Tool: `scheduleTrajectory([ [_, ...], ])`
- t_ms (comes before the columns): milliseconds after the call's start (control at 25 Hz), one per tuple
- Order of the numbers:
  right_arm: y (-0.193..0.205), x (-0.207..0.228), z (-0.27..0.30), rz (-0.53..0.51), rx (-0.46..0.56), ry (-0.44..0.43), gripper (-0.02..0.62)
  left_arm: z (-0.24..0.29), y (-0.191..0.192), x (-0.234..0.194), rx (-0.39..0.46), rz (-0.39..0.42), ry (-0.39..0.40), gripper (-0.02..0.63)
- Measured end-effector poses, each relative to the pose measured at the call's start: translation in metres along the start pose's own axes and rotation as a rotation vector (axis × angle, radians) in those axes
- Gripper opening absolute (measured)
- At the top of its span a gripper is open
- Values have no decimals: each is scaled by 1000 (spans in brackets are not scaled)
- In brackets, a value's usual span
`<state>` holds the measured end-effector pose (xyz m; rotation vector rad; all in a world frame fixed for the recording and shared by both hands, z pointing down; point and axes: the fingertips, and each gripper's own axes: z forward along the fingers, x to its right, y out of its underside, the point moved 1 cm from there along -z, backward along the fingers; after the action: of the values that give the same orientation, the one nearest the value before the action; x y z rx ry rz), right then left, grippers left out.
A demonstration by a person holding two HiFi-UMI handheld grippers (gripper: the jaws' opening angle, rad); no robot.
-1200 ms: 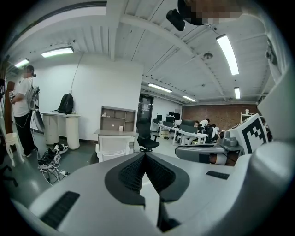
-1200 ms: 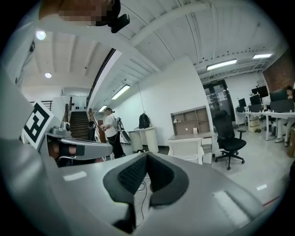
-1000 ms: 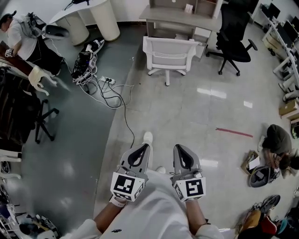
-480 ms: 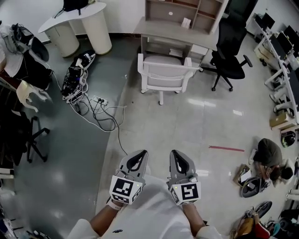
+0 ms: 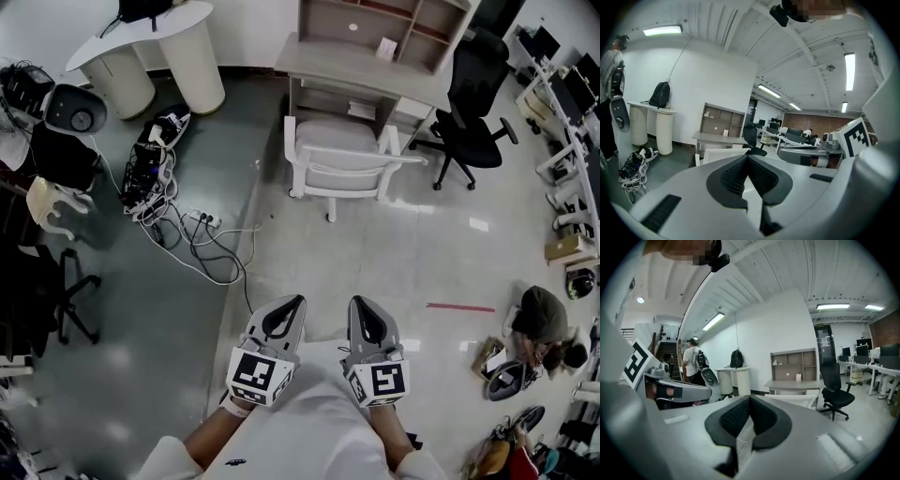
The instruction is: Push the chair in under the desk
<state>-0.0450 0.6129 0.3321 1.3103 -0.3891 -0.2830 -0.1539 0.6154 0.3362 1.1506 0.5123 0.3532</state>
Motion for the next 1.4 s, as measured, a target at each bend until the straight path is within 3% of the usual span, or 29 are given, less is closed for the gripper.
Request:
scheduleTrajectory([
  [320,-4,38,50,18,-15,39,11,44,-13,-35,-5,-19,-10,6],
  [520,-7,54,86,-24,-4,-9,11,82,-6,-52,-44,-23,-23,6],
  [680,-6,91,121,-18,-8,-16,11,133,-9,-61,-82,-42,-11,6],
  [1040,-43,203,209,19,8,-33,11,267,-84,-70,-78,49,-6,6],
  [1400,-65,289,301,-28,-32,-129,11,385,-121,-86,-116,87,-51,6],
])
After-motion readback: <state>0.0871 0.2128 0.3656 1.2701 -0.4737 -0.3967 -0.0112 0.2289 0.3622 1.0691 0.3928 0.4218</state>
